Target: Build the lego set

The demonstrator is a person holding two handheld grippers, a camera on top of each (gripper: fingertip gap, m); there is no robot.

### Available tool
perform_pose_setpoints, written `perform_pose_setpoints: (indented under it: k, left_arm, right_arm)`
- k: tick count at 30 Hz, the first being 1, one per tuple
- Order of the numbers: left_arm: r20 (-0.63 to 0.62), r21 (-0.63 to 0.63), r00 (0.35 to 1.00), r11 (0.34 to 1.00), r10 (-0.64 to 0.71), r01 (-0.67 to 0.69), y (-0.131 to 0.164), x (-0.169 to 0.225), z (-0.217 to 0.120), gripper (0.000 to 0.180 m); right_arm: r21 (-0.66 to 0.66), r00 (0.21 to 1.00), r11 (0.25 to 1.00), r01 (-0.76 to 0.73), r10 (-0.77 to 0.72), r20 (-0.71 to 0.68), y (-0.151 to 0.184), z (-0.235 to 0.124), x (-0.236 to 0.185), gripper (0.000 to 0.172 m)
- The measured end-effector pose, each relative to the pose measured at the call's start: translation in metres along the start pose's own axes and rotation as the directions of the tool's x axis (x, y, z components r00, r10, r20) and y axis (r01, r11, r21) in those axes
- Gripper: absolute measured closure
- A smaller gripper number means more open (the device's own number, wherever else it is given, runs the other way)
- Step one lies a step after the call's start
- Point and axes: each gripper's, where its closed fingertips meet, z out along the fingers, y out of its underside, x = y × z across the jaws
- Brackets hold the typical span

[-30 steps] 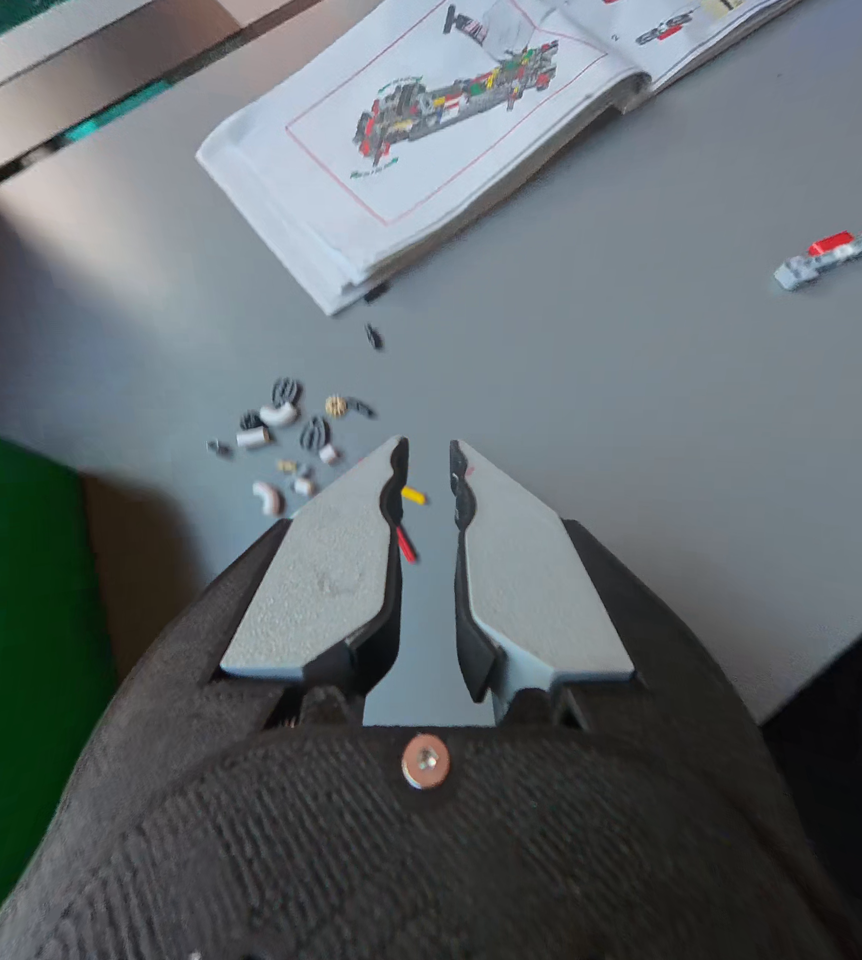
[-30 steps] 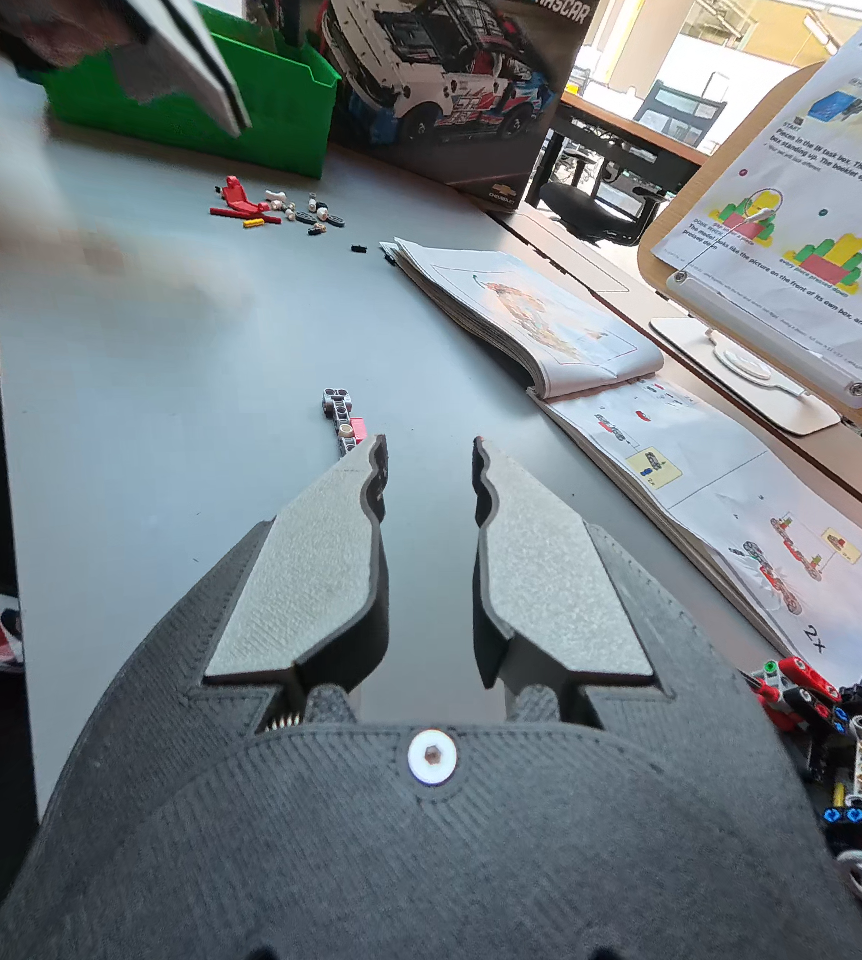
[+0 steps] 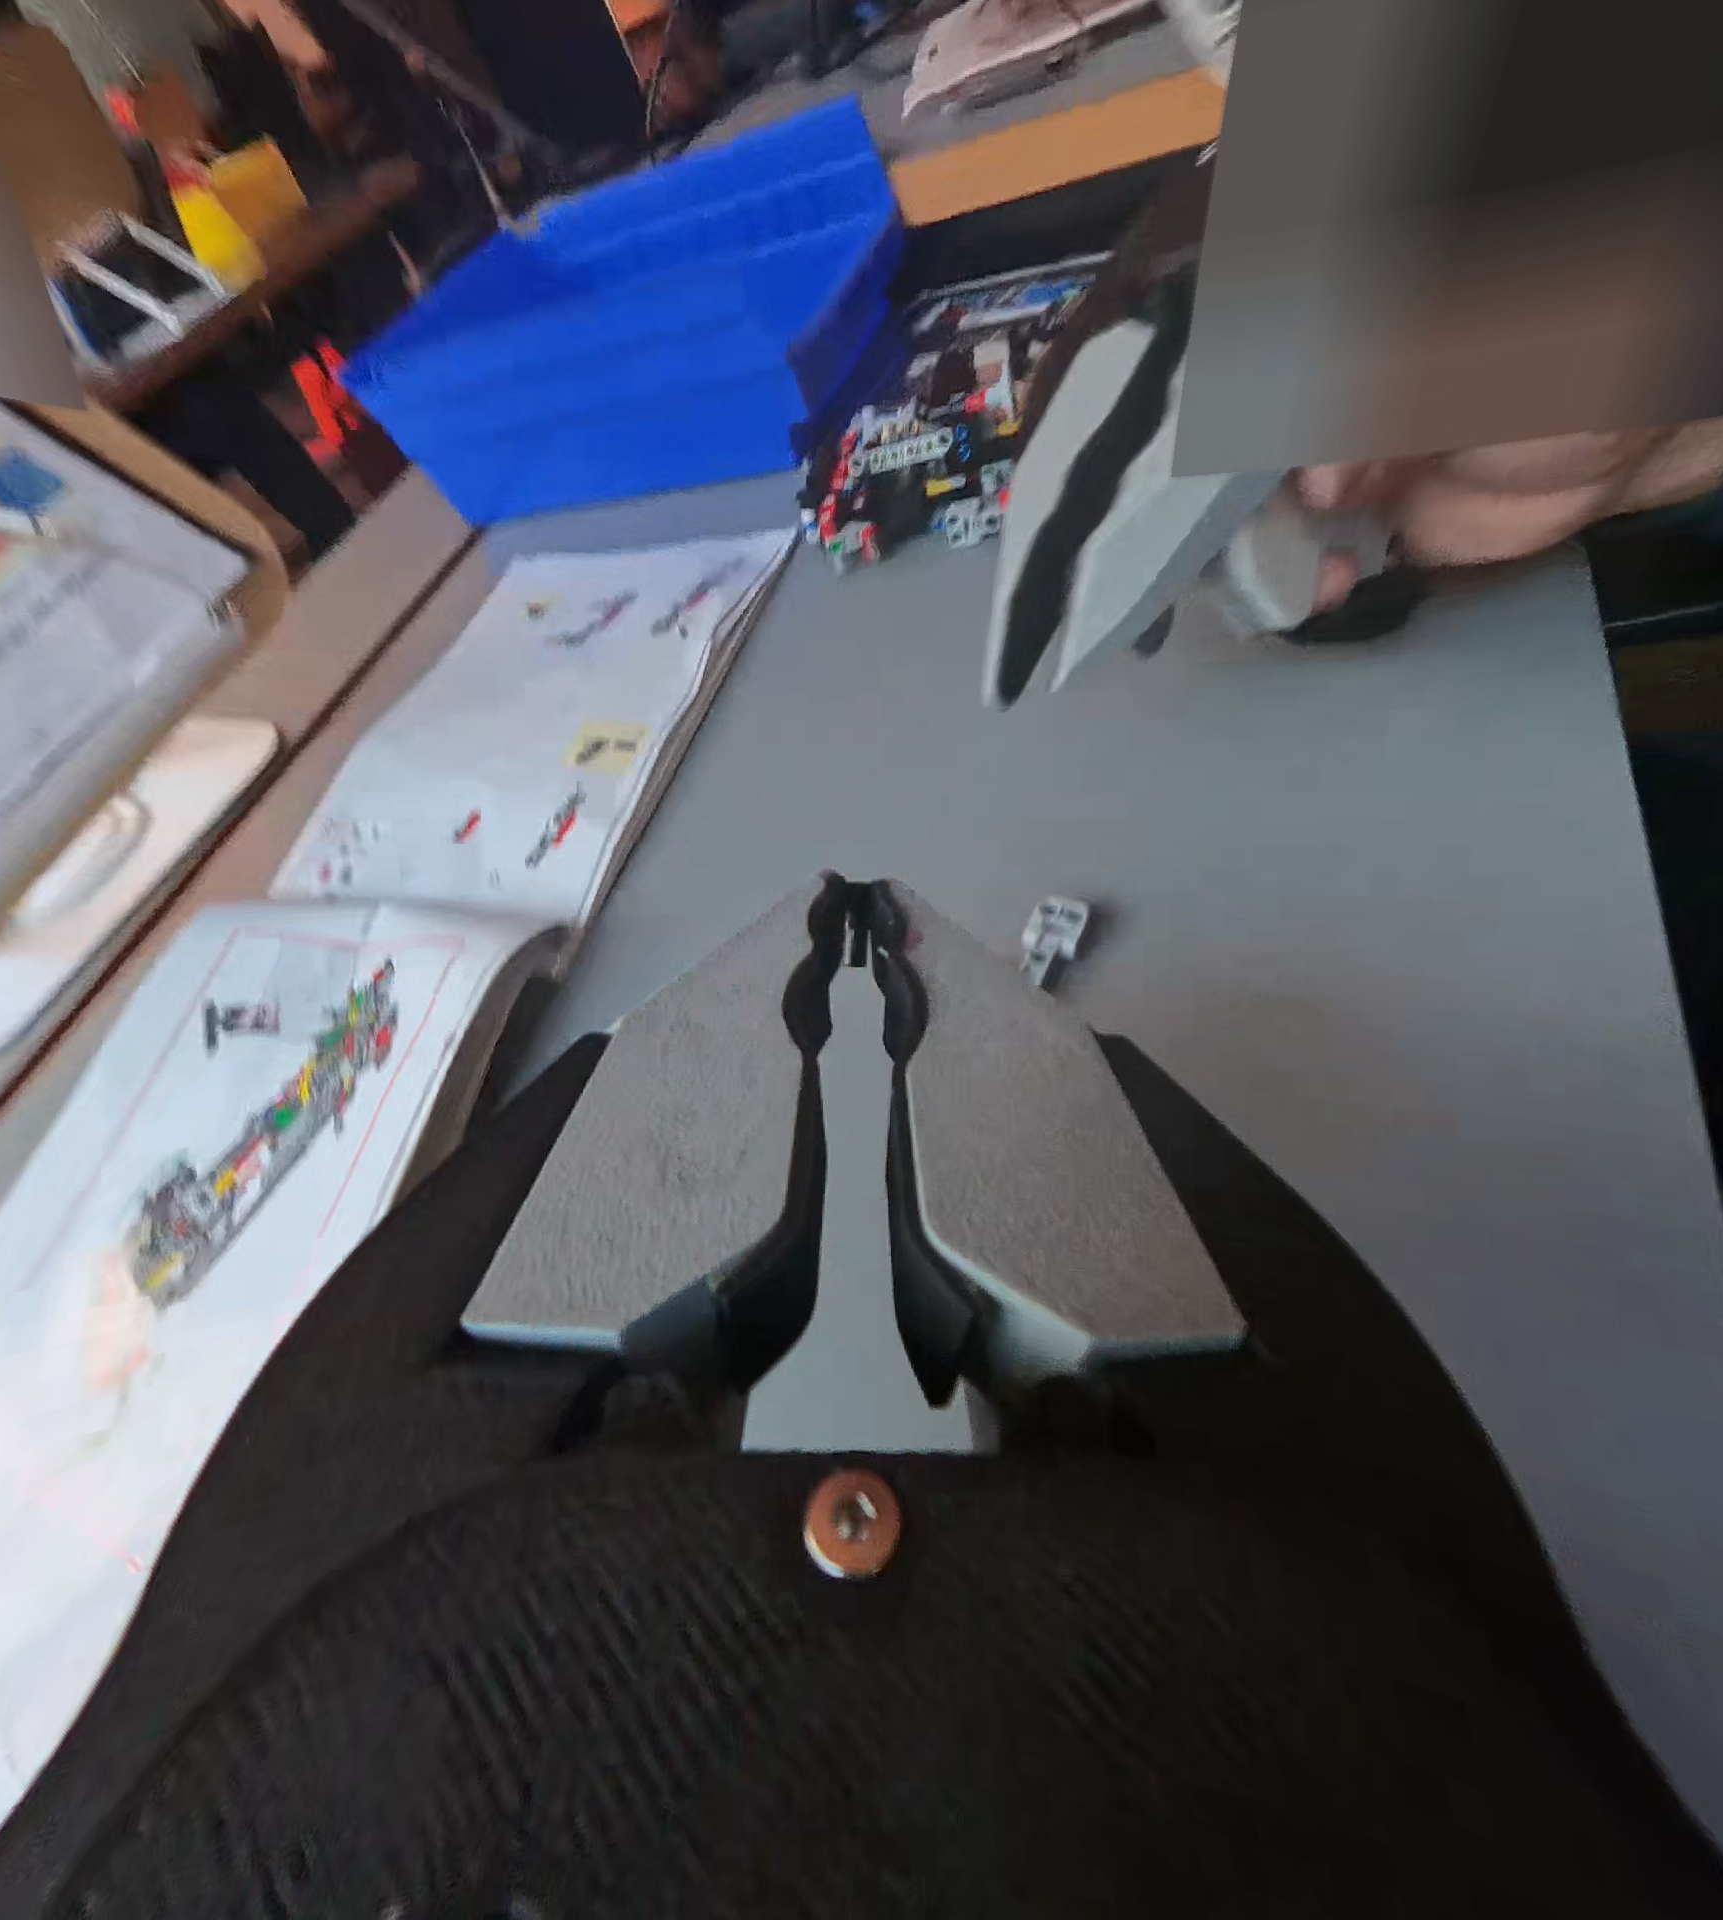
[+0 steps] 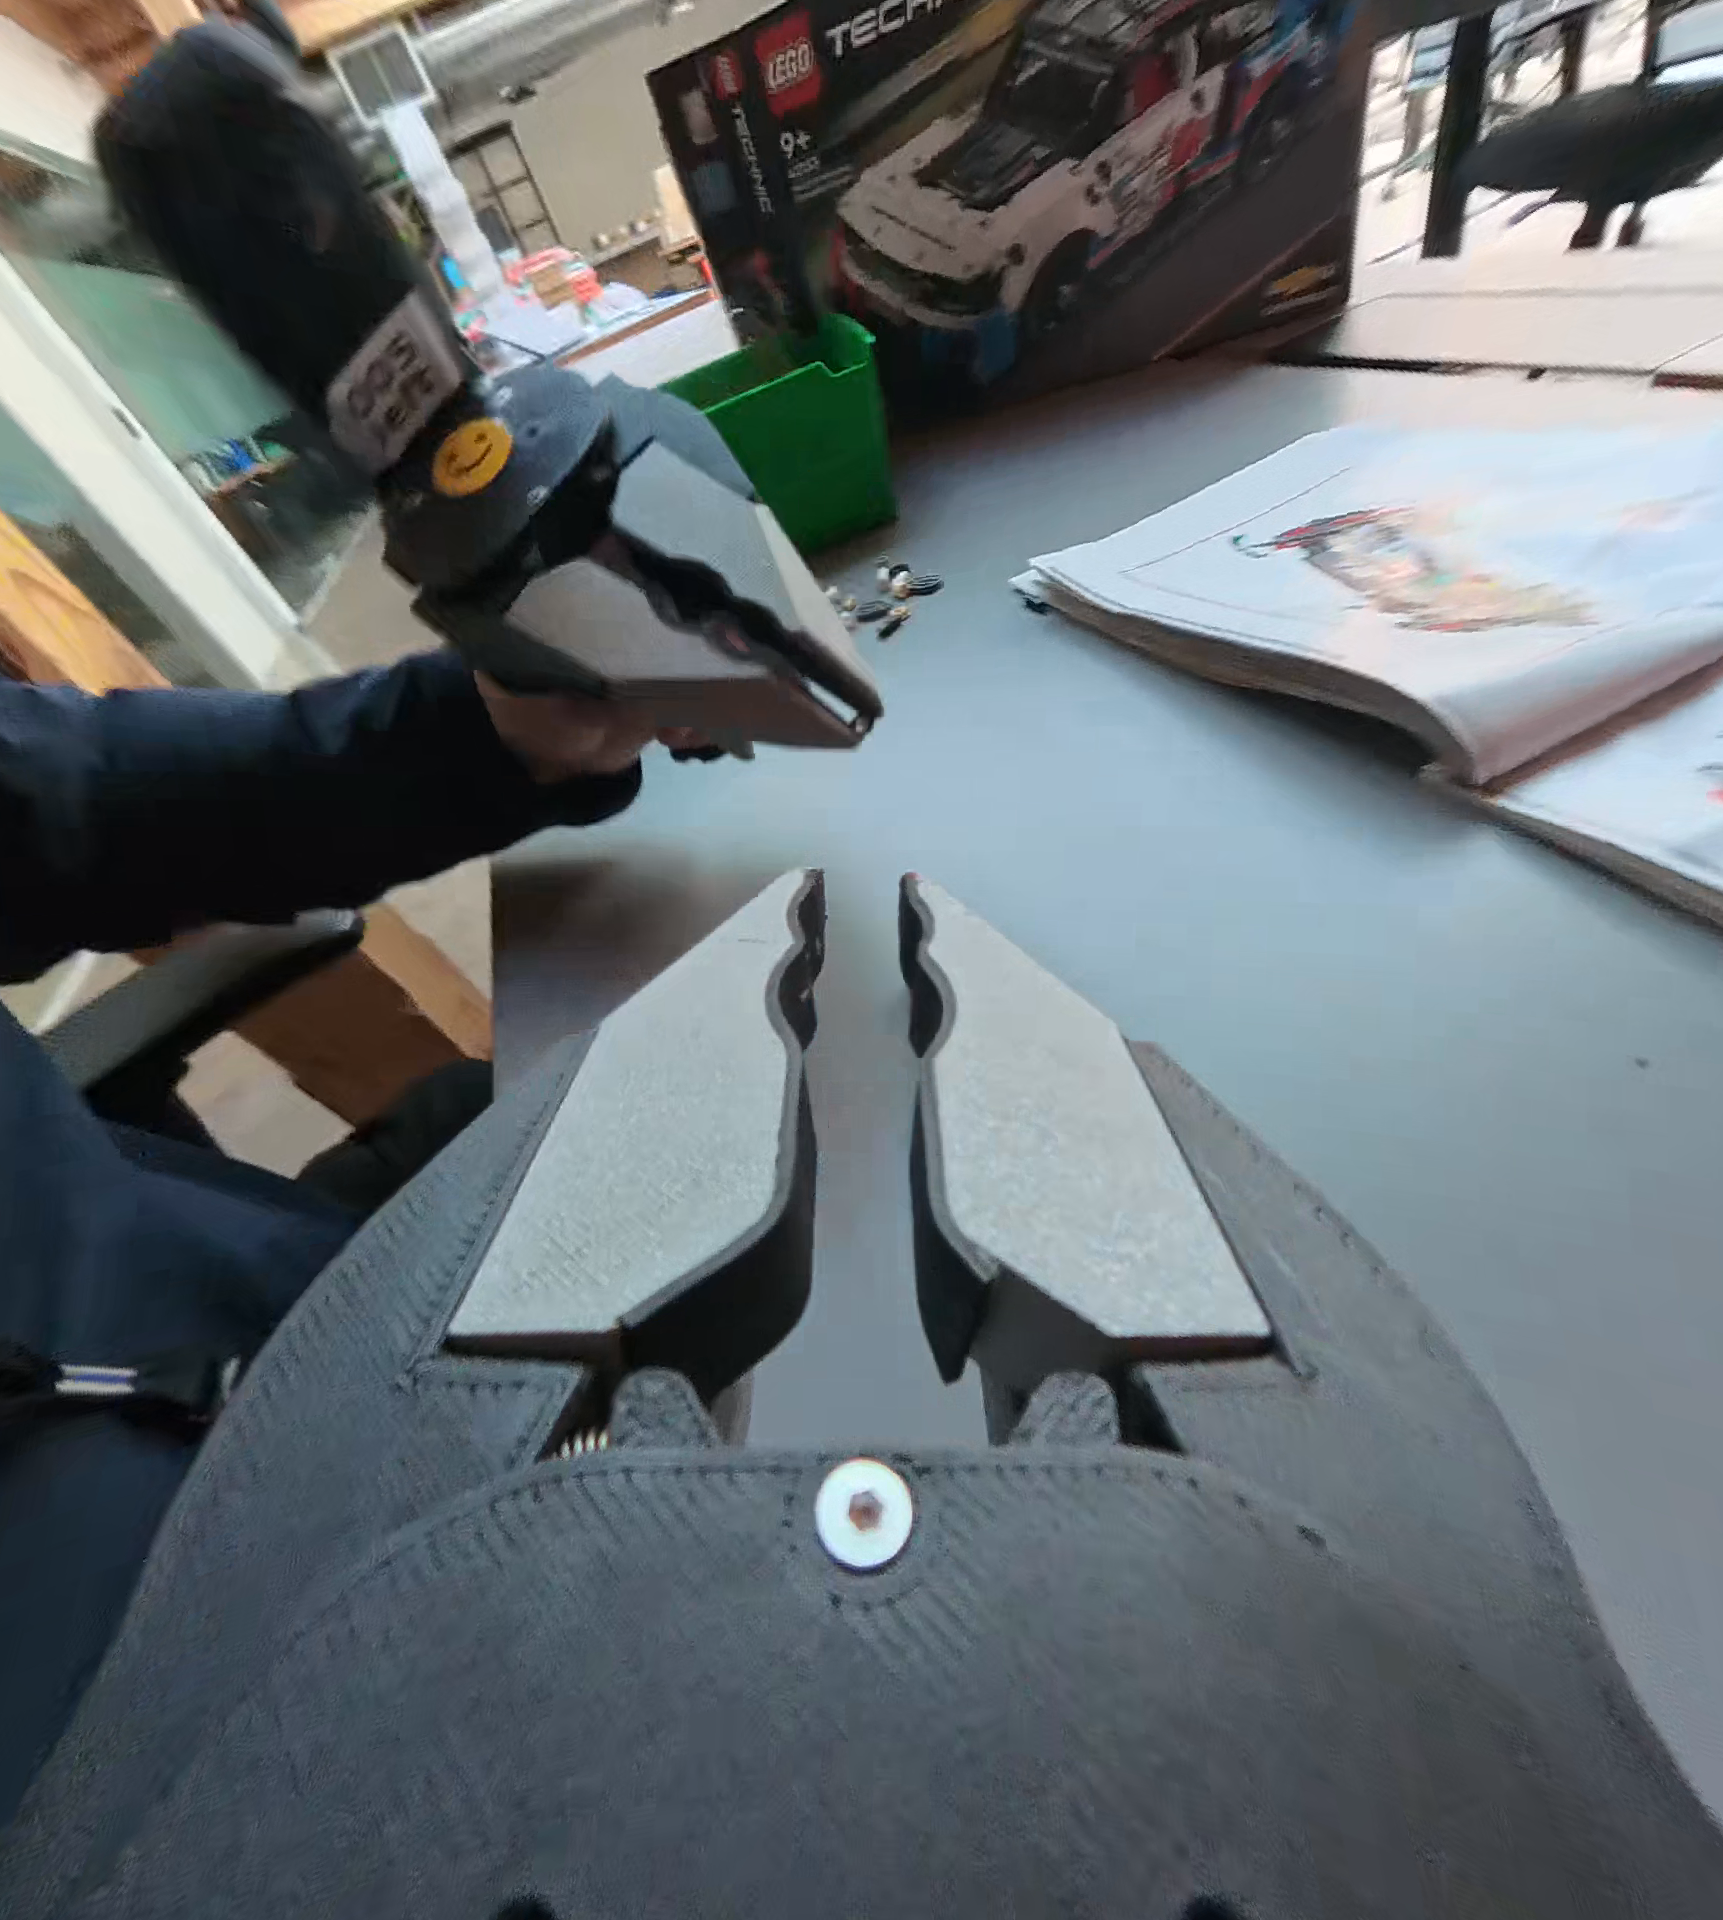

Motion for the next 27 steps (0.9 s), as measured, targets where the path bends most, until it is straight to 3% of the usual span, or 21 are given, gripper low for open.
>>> perform_pose_setpoints:
  k: [5, 9, 11, 13, 15, 18, 21, 24, 25, 27]
  left_arm:
    - [0.102, 0.02, 0.967, 0.972, 0.232, -0.235, -0.025, 0.024, 0.017, 0.179]
    - [0.104, 0.013, 0.951, 0.956, 0.291, -0.294, -0.031, 0.034, 0.028, 0.179]
    - [0.072, 0.114, 0.974, 0.968, 0.215, -0.222, -0.044, 0.04, 0.027, 0.179]
    - [-0.08, 0.278, 0.996, 0.959, -0.028, 0.049, -0.063, 0.042, 0.021, 0.179]
    - [-0.222, 0.356, 0.948, 0.887, -0.226, 0.295, -0.072, 0.034, 0.016, 0.178]
    - [-0.354, 0.452, 0.846, 0.719, -0.399, 0.528, -0.086, 0.018, 0.007, 0.18]
    - [-0.515, 0.476, 0.67, 0.472, -0.534, 0.742, -0.096, 0.005, 0.0, 0.178]
    - [-0.618, 0.463, 0.493, 0.223, -0.612, 0.858, -0.091, -0.012, -0.003, 0.179]
    - [-0.629, 0.463, 0.463, 0.178, -0.624, 0.868, -0.088, -0.015, -0.003, 0.18]
    - [-0.628, 0.443, 0.435, 0.164, -0.645, 0.882, -0.084, -0.012, 0.004, 0.18]
  right_arm:
    - [0.055, 0.978, 0.983, -0.178, 0.171, 0.117, -0.009, 0.0, -0.005, 0.164]
    - [0.035, 0.952, 0.962, -0.272, 0.263, 0.153, -0.002, -0.007, -0.002, 0.168]
    - [0.023, 0.951, 0.961, -0.277, 0.271, 0.152, 0.003, -0.01, 0.002, 0.159]
    - [0.08, 0.937, 0.96, -0.268, 0.24, 0.254, -0.009, -0.018, -0.008, 0.158]
    - [0.172, 0.936, 0.962, -0.213, 0.15, 0.32, -0.025, -0.027, -0.018, 0.161]
    - [0.219, 0.987, 0.976, 0.0, -0.036, 0.158, -0.03, -0.025, -0.015, 0.156]
    - [0.248, 0.996, 0.964, 0.09, -0.092, -0.002, -0.041, -0.02, -0.007, 0.151]
    - [0.268, 0.977, 0.945, 0.19, -0.156, -0.144, -0.052, -0.018, -0.005, 0.145]
    - [0.255, 0.968, 0.941, 0.224, -0.184, -0.172, -0.053, -0.017, -0.006, 0.145]
    - [0.228, 0.942, 0.93, 0.288, -0.232, -0.242, -0.056, -0.014, -0.008, 0.144]
